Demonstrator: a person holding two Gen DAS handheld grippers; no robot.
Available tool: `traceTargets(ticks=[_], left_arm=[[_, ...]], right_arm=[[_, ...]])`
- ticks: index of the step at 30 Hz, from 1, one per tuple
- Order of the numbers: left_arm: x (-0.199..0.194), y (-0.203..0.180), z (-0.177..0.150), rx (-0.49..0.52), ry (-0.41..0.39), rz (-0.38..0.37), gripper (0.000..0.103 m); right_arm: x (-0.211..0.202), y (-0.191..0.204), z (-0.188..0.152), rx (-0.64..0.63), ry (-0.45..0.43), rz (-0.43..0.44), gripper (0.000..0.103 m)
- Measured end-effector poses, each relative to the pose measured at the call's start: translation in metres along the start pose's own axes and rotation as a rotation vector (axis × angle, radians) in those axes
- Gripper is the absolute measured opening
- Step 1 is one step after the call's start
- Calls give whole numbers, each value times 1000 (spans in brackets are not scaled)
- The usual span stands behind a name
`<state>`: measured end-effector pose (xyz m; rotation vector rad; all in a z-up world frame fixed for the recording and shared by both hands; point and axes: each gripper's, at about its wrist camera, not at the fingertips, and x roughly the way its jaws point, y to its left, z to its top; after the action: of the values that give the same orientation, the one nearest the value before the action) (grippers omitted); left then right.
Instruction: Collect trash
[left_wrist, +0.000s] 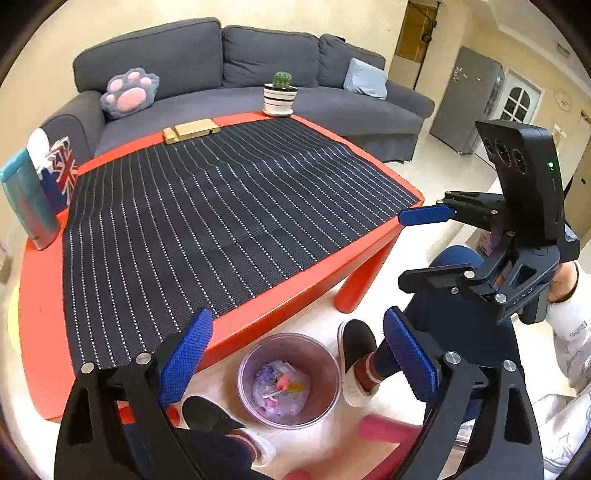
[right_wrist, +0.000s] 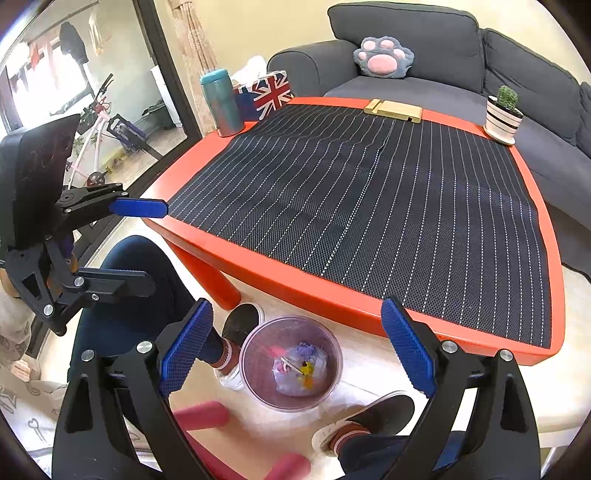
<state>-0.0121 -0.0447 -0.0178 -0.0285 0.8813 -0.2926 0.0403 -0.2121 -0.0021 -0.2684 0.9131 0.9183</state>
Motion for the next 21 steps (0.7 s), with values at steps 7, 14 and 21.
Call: traceTargets(ticks=[7,14,21], left_arm=[[-1,1,0,-15,-6,15,95],[-3,8,3,-41,-20,27,95],[-6,20,14,-68,-50,54,95]], right_arm=[[1,0,-1,4,5,-1,91],[0,-2,4,14,-8,-16,94],[-2,-4,22,18,-34,-50,97]])
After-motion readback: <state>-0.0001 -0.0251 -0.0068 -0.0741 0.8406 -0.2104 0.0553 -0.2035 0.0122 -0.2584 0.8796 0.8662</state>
